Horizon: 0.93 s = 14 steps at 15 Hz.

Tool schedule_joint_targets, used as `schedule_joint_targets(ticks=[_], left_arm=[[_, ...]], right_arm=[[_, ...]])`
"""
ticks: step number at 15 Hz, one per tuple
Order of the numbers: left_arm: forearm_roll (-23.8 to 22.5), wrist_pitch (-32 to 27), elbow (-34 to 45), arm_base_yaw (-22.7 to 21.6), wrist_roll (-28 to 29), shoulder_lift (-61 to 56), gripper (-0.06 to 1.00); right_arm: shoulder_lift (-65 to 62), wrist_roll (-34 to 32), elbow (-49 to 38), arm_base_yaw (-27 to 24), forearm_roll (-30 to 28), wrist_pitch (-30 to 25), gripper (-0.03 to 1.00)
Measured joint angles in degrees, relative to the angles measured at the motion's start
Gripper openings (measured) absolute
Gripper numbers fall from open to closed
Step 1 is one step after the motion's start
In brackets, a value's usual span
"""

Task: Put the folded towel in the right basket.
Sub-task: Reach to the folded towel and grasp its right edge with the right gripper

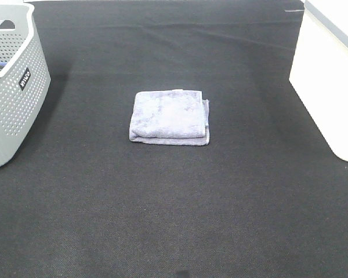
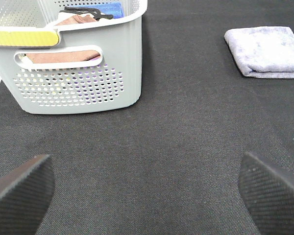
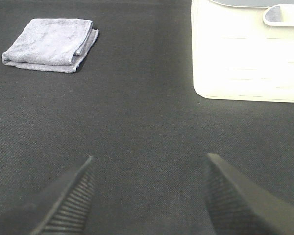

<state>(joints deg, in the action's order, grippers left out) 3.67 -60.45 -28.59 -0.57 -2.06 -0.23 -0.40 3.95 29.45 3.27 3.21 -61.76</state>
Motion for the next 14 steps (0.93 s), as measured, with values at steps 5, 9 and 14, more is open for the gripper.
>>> schedule_joint_targets(ticks=[5,9,14], left_arm=[[0.0,0.0,0.0,0.0,0.0,0.0,0.97],[0.0,0.0,0.0,0.0,0.0,0.0,0.97],[0.0,0.0,0.0,0.0,0.0,0.0,0.97]], right_arm=[[0.0,0.0,-0.1,0.0,0.6,0.7,0.61],[3.2,0.0,0.6,0.0,2.0,5.4,0.61],[25.0,0.6,5.3,0.0,5.1,21.1,0.61]])
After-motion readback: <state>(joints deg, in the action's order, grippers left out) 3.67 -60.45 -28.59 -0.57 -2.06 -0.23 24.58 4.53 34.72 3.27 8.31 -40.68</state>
